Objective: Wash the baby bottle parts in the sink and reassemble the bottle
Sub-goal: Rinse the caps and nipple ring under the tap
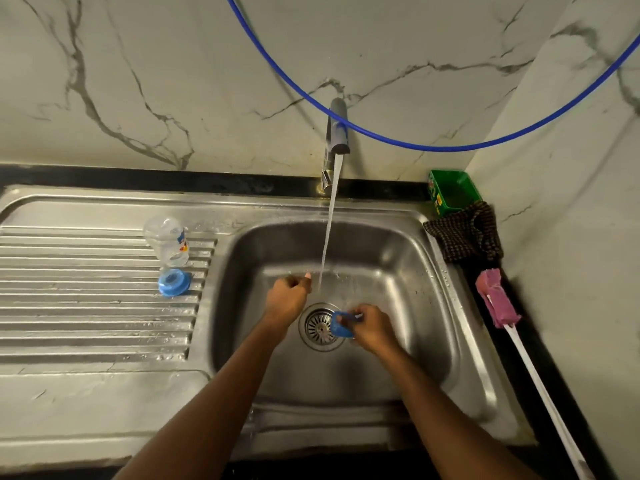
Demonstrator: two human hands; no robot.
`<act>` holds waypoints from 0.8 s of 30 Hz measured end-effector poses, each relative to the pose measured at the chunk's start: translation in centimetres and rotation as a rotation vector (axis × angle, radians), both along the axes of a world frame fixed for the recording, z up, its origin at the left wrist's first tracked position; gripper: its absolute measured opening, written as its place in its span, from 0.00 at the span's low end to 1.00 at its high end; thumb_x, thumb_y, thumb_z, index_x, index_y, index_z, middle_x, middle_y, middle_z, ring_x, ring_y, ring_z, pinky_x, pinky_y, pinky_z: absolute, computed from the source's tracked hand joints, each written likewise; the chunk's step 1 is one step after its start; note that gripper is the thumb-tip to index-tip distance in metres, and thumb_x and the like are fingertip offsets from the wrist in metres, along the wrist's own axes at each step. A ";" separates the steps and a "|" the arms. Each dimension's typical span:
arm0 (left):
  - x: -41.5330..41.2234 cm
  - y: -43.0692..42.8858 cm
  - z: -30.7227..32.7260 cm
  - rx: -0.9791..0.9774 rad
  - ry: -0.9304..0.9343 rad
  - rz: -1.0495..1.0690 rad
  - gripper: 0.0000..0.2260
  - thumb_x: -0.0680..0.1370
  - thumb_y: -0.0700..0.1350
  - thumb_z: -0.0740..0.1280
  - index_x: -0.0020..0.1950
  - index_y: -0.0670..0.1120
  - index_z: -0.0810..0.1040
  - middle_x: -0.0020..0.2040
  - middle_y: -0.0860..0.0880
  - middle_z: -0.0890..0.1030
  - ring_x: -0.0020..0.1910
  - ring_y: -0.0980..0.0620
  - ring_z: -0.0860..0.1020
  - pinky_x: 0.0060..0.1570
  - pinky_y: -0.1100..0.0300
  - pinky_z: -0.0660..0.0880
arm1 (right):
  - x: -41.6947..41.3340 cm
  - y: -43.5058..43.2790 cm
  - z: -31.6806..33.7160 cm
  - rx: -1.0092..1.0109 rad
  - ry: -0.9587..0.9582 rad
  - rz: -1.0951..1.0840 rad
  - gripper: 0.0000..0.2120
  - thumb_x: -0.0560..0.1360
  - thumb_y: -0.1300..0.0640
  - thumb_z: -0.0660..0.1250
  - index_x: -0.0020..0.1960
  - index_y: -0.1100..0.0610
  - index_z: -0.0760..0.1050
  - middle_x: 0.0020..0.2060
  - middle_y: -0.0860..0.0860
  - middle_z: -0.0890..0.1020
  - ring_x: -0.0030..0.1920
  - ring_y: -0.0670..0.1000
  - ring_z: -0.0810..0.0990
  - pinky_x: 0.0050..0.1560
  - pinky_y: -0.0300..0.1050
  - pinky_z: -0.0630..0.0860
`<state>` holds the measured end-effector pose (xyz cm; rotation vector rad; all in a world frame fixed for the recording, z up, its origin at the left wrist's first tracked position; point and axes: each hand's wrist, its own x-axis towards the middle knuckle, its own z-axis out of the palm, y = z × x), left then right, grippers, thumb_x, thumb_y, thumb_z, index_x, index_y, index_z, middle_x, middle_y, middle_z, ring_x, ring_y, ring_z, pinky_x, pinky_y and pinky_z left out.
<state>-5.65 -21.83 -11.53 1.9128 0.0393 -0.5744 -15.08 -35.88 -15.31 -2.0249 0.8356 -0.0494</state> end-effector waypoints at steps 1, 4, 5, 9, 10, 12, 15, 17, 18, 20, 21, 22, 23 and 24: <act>0.0 0.2 0.3 0.051 -0.030 -0.018 0.14 0.80 0.55 0.62 0.46 0.48 0.81 0.48 0.48 0.83 0.49 0.50 0.78 0.50 0.55 0.74 | 0.0 0.1 0.3 -0.009 0.014 -0.021 0.14 0.69 0.47 0.74 0.49 0.52 0.75 0.48 0.52 0.82 0.44 0.52 0.80 0.43 0.46 0.77; 0.0 0.6 1.1 0.071 -0.155 -0.021 0.14 0.80 0.54 0.62 0.47 0.46 0.82 0.44 0.48 0.83 0.46 0.49 0.79 0.49 0.54 0.75 | 0.6 1.0 2.3 -0.044 -0.260 -0.068 0.14 0.71 0.53 0.73 0.54 0.53 0.75 0.51 0.48 0.79 0.47 0.47 0.78 0.44 0.38 0.73; -0.2 0.8 1.6 0.062 -0.174 -0.015 0.14 0.80 0.54 0.62 0.47 0.45 0.81 0.43 0.48 0.82 0.45 0.49 0.79 0.48 0.54 0.75 | 0.7 1.4 2.7 -0.034 -0.287 -0.017 0.14 0.71 0.54 0.73 0.55 0.53 0.75 0.51 0.48 0.79 0.48 0.47 0.78 0.44 0.36 0.73; -0.8 1.3 2.2 0.095 -0.146 -0.051 0.14 0.81 0.53 0.61 0.49 0.45 0.81 0.44 0.47 0.82 0.45 0.50 0.79 0.48 0.54 0.75 | 0.1 1.8 1.8 0.031 -0.050 -0.018 0.12 0.71 0.56 0.74 0.52 0.55 0.77 0.50 0.52 0.82 0.50 0.52 0.80 0.46 0.40 0.73; -0.7 1.3 2.4 0.098 -0.159 -0.066 0.14 0.81 0.53 0.61 0.49 0.45 0.81 0.44 0.48 0.82 0.44 0.50 0.79 0.47 0.54 0.75 | 0.1 1.6 2.2 0.023 -0.097 -0.046 0.12 0.71 0.56 0.73 0.53 0.55 0.77 0.50 0.52 0.82 0.49 0.52 0.80 0.46 0.41 0.74; -0.7 1.2 3.2 0.086 -0.213 -0.087 0.14 0.81 0.53 0.62 0.49 0.45 0.81 0.42 0.48 0.82 0.43 0.50 0.79 0.45 0.55 0.75 | 0.4 1.7 3.7 -0.005 -0.215 -0.040 0.13 0.71 0.56 0.74 0.54 0.55 0.77 0.50 0.50 0.81 0.49 0.50 0.79 0.46 0.39 0.74; -1.0 1.3 4.1 0.012 -0.278 -0.065 0.14 0.81 0.54 0.62 0.50 0.46 0.81 0.44 0.49 0.83 0.45 0.52 0.80 0.48 0.55 0.76 | 0.9 1.9 5.4 -0.076 -0.367 -0.059 0.15 0.70 0.56 0.74 0.55 0.53 0.76 0.51 0.48 0.79 0.49 0.47 0.78 0.45 0.34 0.73; -1.3 1.7 3.8 0.034 -0.266 -0.132 0.16 0.81 0.57 0.60 0.52 0.48 0.82 0.48 0.49 0.84 0.50 0.52 0.80 0.53 0.54 0.76 | 1.0 2.0 5.2 -0.091 -0.368 -0.028 0.16 0.70 0.56 0.74 0.56 0.53 0.76 0.53 0.48 0.79 0.51 0.47 0.78 0.47 0.35 0.74; -1.4 2.1 3.5 0.101 -0.243 -0.200 0.19 0.81 0.59 0.58 0.53 0.48 0.82 0.51 0.49 0.84 0.53 0.50 0.80 0.57 0.52 0.76 | 1.0 2.2 4.9 -0.058 -0.293 0.000 0.16 0.70 0.56 0.75 0.56 0.53 0.77 0.53 0.49 0.80 0.52 0.48 0.79 0.47 0.36 0.73; -1.6 2.8 3.0 0.151 -0.216 -0.245 0.22 0.81 0.60 0.55 0.55 0.48 0.82 0.55 0.48 0.84 0.57 0.49 0.79 0.60 0.52 0.74 | 0.9 2.4 4.5 -0.014 -0.169 -0.017 0.15 0.69 0.56 0.75 0.54 0.53 0.78 0.52 0.51 0.81 0.52 0.51 0.80 0.47 0.38 0.71; -1.7 3.1 3.2 0.111 -0.223 -0.208 0.21 0.82 0.59 0.55 0.55 0.47 0.82 0.55 0.48 0.83 0.57 0.49 0.79 0.60 0.54 0.73 | 1.0 2.4 4.5 -0.029 -0.214 -0.050 0.14 0.69 0.55 0.75 0.54 0.53 0.78 0.51 0.51 0.82 0.51 0.51 0.80 0.47 0.39 0.73; -1.6 3.2 3.3 0.094 -0.251 -0.181 0.21 0.82 0.58 0.55 0.55 0.47 0.82 0.55 0.48 0.83 0.57 0.50 0.79 0.59 0.55 0.73 | 1.1 2.4 4.6 -0.052 -0.290 -0.080 0.13 0.70 0.55 0.74 0.54 0.52 0.78 0.51 0.50 0.81 0.50 0.50 0.80 0.47 0.41 0.74; -1.5 3.4 3.5 0.115 -0.272 -0.202 0.21 0.82 0.58 0.54 0.56 0.47 0.82 0.55 0.48 0.83 0.58 0.49 0.79 0.60 0.55 0.73 | 1.2 2.5 4.8 -0.068 -0.335 -0.073 0.13 0.71 0.54 0.73 0.54 0.52 0.77 0.51 0.49 0.81 0.49 0.49 0.79 0.48 0.42 0.76; -1.3 3.5 3.7 0.167 -0.274 -0.248 0.24 0.81 0.61 0.52 0.56 0.48 0.81 0.57 0.48 0.83 0.59 0.48 0.79 0.61 0.53 0.72 | 1.5 2.5 4.8 -0.048 -0.299 -0.043 0.12 0.71 0.53 0.73 0.53 0.51 0.77 0.51 0.49 0.81 0.49 0.49 0.79 0.50 0.44 0.77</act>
